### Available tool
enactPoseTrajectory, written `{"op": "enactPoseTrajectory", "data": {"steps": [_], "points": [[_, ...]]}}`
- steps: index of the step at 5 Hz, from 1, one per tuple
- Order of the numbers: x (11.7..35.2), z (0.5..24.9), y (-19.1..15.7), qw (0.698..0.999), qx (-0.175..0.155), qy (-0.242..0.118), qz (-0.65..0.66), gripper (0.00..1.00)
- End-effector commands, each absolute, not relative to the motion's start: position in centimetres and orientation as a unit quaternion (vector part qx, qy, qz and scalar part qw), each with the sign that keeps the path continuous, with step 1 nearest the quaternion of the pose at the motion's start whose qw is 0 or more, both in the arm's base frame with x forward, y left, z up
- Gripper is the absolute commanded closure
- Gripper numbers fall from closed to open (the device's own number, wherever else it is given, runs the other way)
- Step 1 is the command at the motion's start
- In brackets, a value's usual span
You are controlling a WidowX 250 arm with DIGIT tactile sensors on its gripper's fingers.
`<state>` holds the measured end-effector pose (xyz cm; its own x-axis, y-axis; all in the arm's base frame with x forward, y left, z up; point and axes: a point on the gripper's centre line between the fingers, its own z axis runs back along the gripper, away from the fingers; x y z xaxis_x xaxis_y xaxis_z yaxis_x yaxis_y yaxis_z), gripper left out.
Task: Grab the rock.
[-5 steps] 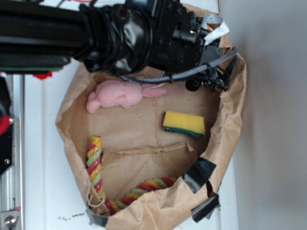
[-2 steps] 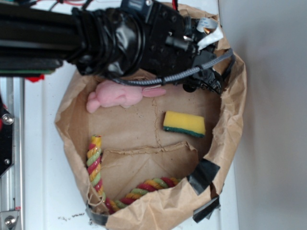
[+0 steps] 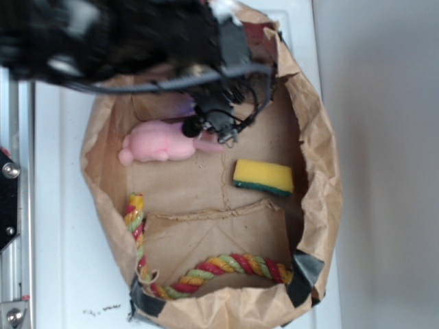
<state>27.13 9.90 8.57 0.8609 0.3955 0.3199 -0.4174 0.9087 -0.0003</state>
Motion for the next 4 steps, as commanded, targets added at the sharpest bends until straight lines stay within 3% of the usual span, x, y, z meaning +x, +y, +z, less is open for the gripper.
{"op": "enactPoseTrajectory", "data": {"steps": [1,2,4], "points": [[24.4,17.6,7.0,0.990,-0.019,-0.133,0.039,1.00],[25.4,18.5,5.9,0.996,0.005,-0.072,-0.048,1.00],[26.4,18.8,4.8,0.993,0.054,-0.094,-0.041,1.00]]}}
